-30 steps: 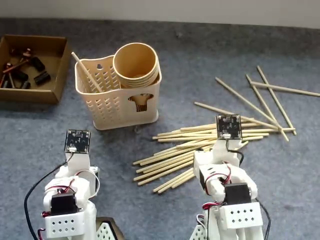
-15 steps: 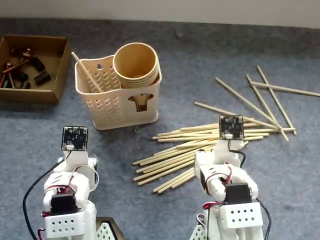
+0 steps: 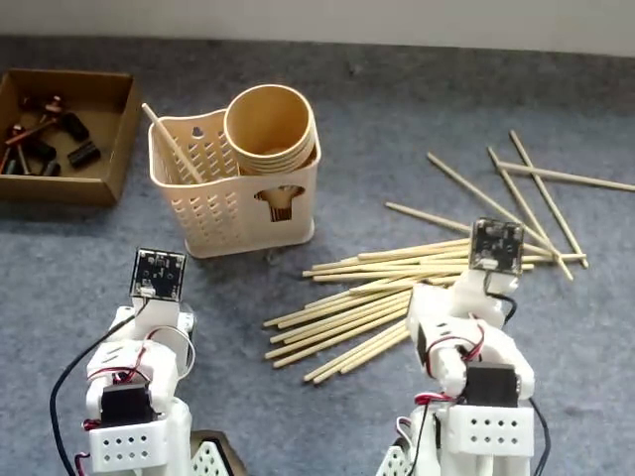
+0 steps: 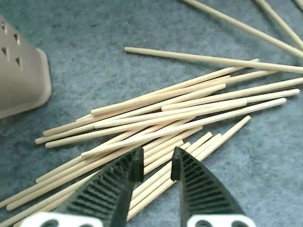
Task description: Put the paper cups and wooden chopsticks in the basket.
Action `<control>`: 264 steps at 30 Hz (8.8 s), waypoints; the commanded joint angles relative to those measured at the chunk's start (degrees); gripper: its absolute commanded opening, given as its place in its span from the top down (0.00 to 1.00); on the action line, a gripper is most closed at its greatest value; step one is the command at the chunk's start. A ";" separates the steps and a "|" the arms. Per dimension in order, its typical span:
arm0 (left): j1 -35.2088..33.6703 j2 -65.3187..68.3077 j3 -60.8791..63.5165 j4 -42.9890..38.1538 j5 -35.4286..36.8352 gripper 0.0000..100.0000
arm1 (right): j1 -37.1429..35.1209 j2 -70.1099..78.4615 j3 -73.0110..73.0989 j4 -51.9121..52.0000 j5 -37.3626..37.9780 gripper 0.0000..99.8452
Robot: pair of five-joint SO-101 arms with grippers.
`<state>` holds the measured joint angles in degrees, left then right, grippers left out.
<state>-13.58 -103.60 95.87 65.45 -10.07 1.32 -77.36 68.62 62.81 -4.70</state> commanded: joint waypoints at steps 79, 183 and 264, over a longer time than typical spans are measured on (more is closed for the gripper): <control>1.36 -0.48 0.57 -1.32 -0.44 0.89 | 19.82 154.07 -157.41 1.01 43.34 0.76; 1.36 -0.48 1.27 -1.58 -0.44 0.89 | -5.67 85.93 -114.95 38.11 19.60 1.00; 1.27 -0.48 1.27 -1.41 -0.53 0.89 | -42.68 61.67 -41.01 -79.69 13.98 0.85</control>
<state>-13.32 -103.60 96.04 65.45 -10.07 -41.14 -10.55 27.03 -19.30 8.48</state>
